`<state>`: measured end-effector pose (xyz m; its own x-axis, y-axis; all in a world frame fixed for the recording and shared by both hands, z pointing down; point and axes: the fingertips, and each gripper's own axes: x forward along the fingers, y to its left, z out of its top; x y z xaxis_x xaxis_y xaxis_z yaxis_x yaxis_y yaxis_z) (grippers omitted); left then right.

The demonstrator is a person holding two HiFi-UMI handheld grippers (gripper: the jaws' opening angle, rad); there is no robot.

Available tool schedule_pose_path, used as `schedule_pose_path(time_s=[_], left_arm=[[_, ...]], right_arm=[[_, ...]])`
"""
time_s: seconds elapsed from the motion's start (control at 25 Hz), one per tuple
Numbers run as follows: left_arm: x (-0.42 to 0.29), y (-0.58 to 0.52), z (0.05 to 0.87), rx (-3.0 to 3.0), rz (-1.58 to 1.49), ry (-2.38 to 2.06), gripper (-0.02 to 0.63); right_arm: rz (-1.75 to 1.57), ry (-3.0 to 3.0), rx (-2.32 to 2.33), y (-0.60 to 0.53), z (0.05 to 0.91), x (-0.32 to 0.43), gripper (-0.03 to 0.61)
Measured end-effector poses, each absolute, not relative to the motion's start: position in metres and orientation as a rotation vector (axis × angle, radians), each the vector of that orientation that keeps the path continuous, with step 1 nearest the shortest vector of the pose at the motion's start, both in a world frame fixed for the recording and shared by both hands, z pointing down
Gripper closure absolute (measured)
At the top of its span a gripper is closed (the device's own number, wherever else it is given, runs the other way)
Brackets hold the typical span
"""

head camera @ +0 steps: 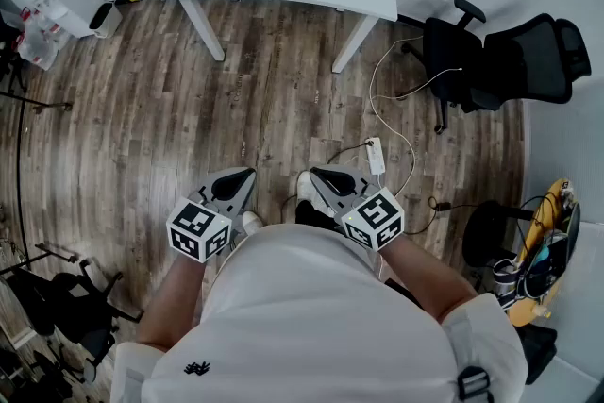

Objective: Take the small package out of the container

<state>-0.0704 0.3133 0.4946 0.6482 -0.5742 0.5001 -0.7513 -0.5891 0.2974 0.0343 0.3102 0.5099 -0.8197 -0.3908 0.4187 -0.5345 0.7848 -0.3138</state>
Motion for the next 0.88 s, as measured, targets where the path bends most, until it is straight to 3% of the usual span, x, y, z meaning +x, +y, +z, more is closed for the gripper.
schedule_pose_path(time_s=[0.48, 0.88], left_arm=[[0.007, 0.220, 0.487, 2.397, 0.567, -1.063, 0.607], [0.007, 0.156, 0.495, 2.429, 0.577, -1.027, 0.606]], right_arm=[[0.626, -2.703, 0.679, 0.226, 0.513, 0.105, 0.571], [0.641, -2.691, 0.806, 0.167, 0.522, 0.108, 0.565]])
